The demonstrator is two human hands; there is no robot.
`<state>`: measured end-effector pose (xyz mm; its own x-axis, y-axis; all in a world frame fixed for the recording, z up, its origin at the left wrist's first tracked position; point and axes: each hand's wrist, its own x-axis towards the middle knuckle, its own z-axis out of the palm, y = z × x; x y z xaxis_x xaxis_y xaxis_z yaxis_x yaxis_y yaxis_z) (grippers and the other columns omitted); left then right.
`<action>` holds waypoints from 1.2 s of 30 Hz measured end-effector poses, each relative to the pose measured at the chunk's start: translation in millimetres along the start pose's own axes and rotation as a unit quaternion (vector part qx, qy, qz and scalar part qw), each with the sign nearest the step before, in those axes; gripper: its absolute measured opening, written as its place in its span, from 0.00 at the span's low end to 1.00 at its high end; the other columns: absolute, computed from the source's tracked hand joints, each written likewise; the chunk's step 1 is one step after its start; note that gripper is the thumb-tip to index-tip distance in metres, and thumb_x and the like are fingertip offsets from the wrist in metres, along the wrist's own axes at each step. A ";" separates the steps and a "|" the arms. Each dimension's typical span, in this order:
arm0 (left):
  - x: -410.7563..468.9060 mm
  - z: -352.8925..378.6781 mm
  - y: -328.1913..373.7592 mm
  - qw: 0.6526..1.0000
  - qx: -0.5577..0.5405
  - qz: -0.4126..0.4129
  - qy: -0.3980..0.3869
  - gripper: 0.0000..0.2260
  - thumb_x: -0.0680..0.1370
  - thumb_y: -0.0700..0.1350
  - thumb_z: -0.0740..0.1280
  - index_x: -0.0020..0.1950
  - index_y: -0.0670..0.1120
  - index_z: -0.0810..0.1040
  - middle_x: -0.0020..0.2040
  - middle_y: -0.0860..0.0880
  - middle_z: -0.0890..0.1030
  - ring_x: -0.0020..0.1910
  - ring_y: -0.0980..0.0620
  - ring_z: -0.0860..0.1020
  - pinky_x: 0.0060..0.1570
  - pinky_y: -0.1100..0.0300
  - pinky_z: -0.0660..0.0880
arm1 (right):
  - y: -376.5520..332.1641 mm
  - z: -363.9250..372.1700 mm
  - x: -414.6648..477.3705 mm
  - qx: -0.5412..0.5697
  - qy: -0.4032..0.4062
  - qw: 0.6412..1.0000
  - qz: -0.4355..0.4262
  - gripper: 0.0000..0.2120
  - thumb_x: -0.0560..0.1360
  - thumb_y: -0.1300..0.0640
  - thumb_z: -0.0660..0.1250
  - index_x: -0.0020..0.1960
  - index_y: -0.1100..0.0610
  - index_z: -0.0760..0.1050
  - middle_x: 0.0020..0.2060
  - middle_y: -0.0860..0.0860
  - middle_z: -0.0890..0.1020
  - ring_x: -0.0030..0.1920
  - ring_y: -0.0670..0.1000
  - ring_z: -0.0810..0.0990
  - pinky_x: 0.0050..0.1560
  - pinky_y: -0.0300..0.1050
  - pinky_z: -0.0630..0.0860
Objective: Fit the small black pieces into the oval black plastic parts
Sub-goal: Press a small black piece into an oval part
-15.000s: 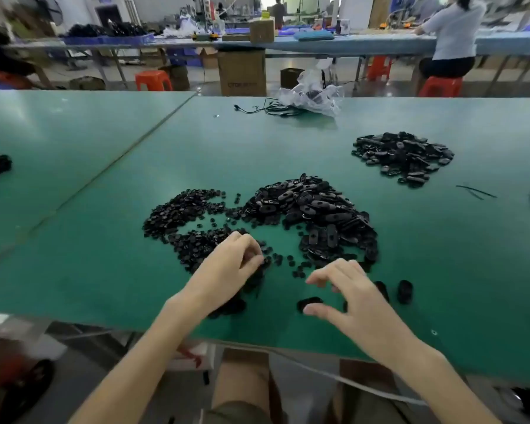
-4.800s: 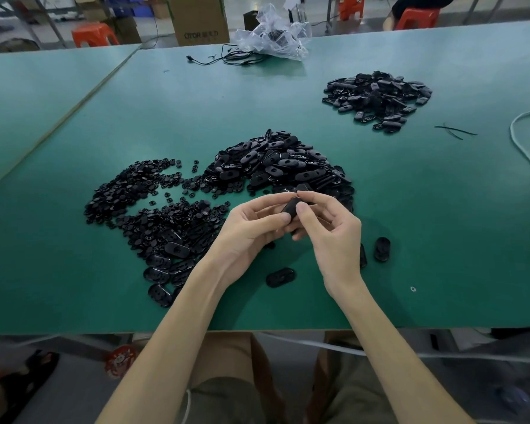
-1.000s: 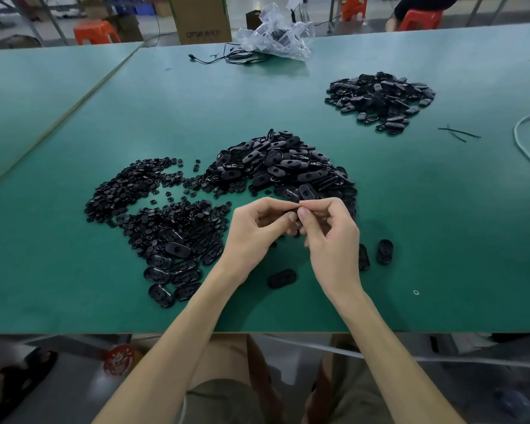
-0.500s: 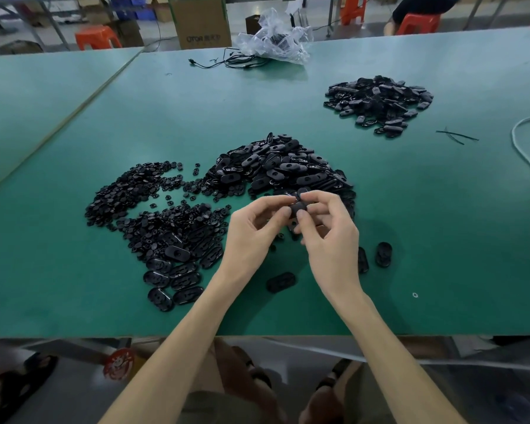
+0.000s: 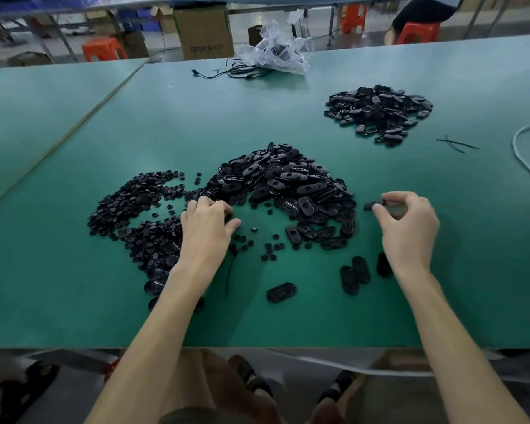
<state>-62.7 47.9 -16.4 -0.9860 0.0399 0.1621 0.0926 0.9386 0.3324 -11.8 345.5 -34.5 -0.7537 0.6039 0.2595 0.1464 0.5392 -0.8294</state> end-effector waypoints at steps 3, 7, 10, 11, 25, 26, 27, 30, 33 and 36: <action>-1.8 1.6 2.6 0.999 -0.046 0.011 0.023 0.07 0.81 0.47 0.71 0.57 0.48 0.84 0.54 0.48 0.80 0.60 0.45 0.73 0.65 0.50 0.64 | -5.3 1.1 -4.4 -0.062 -0.010 0.998 -0.029 0.13 0.80 0.56 0.73 0.63 0.58 0.81 0.57 0.52 0.74 0.64 0.57 0.70 0.60 0.37 0.63; -3.0 5.0 7.2 0.997 -0.061 0.000 0.036 0.03 0.81 0.43 0.71 0.54 0.47 0.84 0.51 0.48 0.81 0.58 0.45 0.75 0.64 0.52 0.64 | -29.3 6.8 -26.7 -0.156 -0.039 0.967 -0.196 0.11 0.80 0.54 0.72 0.60 0.55 0.83 0.55 0.51 0.82 0.61 0.54 0.73 0.59 0.40 0.56; -2.2 7.8 8.8 0.998 -0.041 0.001 0.049 0.03 0.82 0.43 0.70 0.54 0.47 0.82 0.53 0.47 0.79 0.59 0.45 0.72 0.63 0.52 0.62 | -50.2 26.7 -50.2 -0.153 -0.131 0.949 -0.242 0.14 0.79 0.47 0.71 0.62 0.52 0.82 0.57 0.47 0.81 0.63 0.51 0.71 0.60 0.42 0.56; -2.9 9.0 9.8 0.998 -0.029 0.004 0.052 0.02 0.82 0.43 0.70 0.54 0.47 0.82 0.54 0.47 0.79 0.59 0.46 0.71 0.61 0.53 0.60 | -53.8 34.5 -56.4 -0.161 -0.152 0.942 -0.253 0.16 0.79 0.46 0.71 0.63 0.52 0.81 0.58 0.47 0.80 0.64 0.51 0.70 0.61 0.44 0.56; -16.2 25.1 54.8 0.872 -0.480 0.068 -0.058 0.02 0.81 0.39 0.72 0.49 0.45 0.80 0.40 0.50 0.85 0.33 0.57 0.79 0.37 0.67 0.74 | -46.8 57.3 -76.0 -0.179 -0.127 0.942 -0.253 0.16 0.80 0.62 0.70 0.67 0.55 0.78 0.54 0.48 0.86 0.57 0.56 0.77 0.59 0.49 0.61; -17.4 26.9 56.1 0.862 -0.498 0.065 -0.064 0.02 0.80 0.38 0.72 0.49 0.43 0.80 0.42 0.47 0.86 0.33 0.56 0.79 0.36 0.67 0.74 | -47.1 57.1 -76.4 -0.175 -0.112 0.944 -0.255 0.15 0.79 0.64 0.71 0.65 0.56 0.79 0.50 0.48 0.87 0.55 0.56 0.78 0.57 0.48 0.61; -18.9 28.4 56.2 0.856 -0.509 0.066 -0.067 0.02 0.80 0.37 0.72 0.49 0.42 0.80 0.43 0.45 0.86 0.34 0.55 0.80 0.35 0.66 0.74 | -47.0 57.0 -76.7 -0.171 -0.095 0.947 -0.256 0.15 0.77 0.67 0.72 0.62 0.56 0.80 0.47 0.48 0.87 0.54 0.56 0.78 0.55 0.47 0.60; -21.6 30.7 52.3 0.844 -0.526 0.080 -0.062 0.03 0.80 0.36 0.72 0.50 0.41 0.79 0.42 0.48 0.86 0.36 0.54 0.82 0.33 0.64 0.75 | -44.0 57.5 -75.0 -0.167 -0.045 0.949 -0.264 0.18 0.71 0.72 0.76 0.58 0.57 0.82 0.44 0.48 0.87 0.54 0.55 0.74 0.53 0.44 0.56; -21.7 30.1 49.1 0.839 -0.538 0.070 -0.048 0.04 0.80 0.37 0.72 0.52 0.39 0.80 0.41 0.49 0.85 0.38 0.55 0.82 0.35 0.63 0.76 | -43.6 59.1 -75.7 -0.159 -0.014 0.948 -0.276 0.23 0.68 0.74 0.77 0.58 0.57 0.81 0.45 0.48 0.86 0.55 0.53 0.71 0.54 0.43 0.56; -20.0 31.4 48.7 0.837 -0.544 0.047 -0.043 0.05 0.80 0.39 0.73 0.52 0.39 0.79 0.42 0.46 0.84 0.39 0.55 0.82 0.37 0.62 0.76 | -45.9 57.6 -72.4 -0.117 0.000 0.950 -0.289 0.19 0.73 0.73 0.73 0.60 0.58 0.80 0.49 0.51 0.85 0.48 0.54 0.80 0.54 0.46 0.65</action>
<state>-42.9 103.6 -32.7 -0.9690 0.1648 0.1840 0.1967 0.0643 0.9783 -0.9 243.2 -43.8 -0.7510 0.1666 0.6389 -0.1546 0.8964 -0.4155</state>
